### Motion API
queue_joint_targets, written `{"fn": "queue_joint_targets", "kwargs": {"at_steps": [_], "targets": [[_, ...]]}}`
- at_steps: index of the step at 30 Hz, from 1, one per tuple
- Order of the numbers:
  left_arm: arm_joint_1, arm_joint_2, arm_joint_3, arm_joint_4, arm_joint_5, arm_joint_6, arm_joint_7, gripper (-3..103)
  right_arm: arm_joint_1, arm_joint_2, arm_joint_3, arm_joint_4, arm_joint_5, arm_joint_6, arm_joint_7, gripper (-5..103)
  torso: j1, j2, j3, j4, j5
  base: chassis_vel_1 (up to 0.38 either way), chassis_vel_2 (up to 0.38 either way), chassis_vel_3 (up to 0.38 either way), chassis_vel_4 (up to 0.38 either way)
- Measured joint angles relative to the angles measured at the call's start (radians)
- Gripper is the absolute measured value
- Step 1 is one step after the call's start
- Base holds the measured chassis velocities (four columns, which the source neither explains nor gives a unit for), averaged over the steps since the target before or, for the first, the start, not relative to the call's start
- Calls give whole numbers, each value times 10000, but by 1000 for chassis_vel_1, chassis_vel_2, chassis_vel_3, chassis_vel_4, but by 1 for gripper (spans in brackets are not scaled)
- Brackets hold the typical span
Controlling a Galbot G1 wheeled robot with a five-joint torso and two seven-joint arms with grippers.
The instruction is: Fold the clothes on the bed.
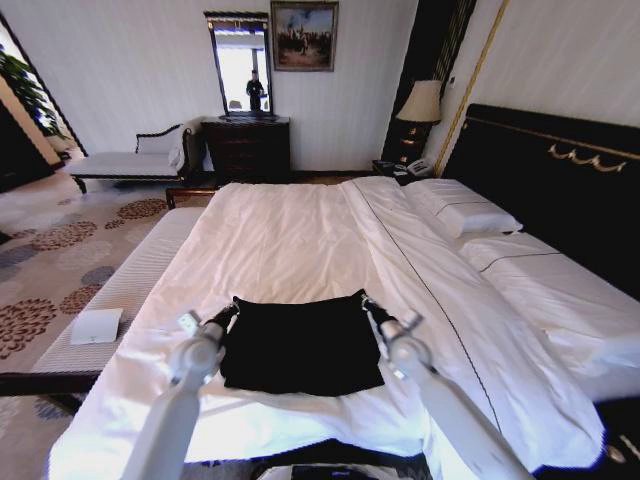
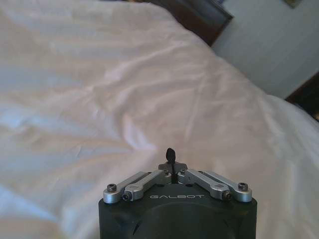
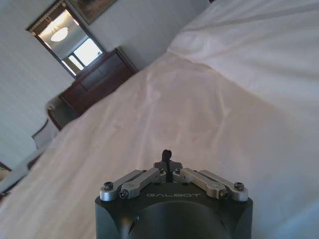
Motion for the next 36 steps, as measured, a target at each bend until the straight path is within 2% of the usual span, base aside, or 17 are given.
{"fn": "queue_joint_targets", "kwargs": {"at_steps": [4, 5, 8, 12, 18, 23, 29, 36], "targets": [[-877, -59, 30, 1356, 18, -616, 766, 0, 959, 455, -214, -1406, -277, 604, -813, 1, 1, 0, -3, 3, 0, 0, 0, 0, 0], [-877, -59, 30, 1356, 18, -616, 766, 0, 959, 455, -214, -1406, -277, 604, -813, 1, 1, 0, -3, 3, 0, 0, 0, 0, 0], [-1060, 12, -67, 1734, -147, -998, 1514, 0, 1135, 383, -191, -1786, -271, 997, -1421, 1, -4, 3, -5, 0, -1, 0, 0, 0, 0], [-970, 79, -229, 1741, -481, -1263, 2012, 0, 947, 117, -41, -1730, -106, 1372, -1950, 1, -7, 4, -8, 1, -1, 0, 0, 0, 0], [-166, 377, -415, 801, -927, -1423, 2571, 0, -199, -651, 190, -537, 539, 1757, -2814, 1, -6, 5, -8, -2, 0, 0, 0, 0, 0], [797, 686, -490, -217, -907, -1424, 2757, 0, -1003, -1114, 209, 115, 447, 2075, -3379, 1, -9, 7, -9, -1, 0, 0, 0, 0, 0], [1923, 968, -651, -891, -611, -1589, 3157, 0, -1885, -1383, 313, 407, 0, 2455, -3596, 1, -9, 7, -9, 0, 2, 0, 0, 0, 0], [2827, 1035, -706, -979, -175, -1775, 3462, 0, -2712, -1491, 430, 494, -304, 2606, -3695, 1, -8, 8, -9, 0, 0, 0, 0, 0, 0]]}}
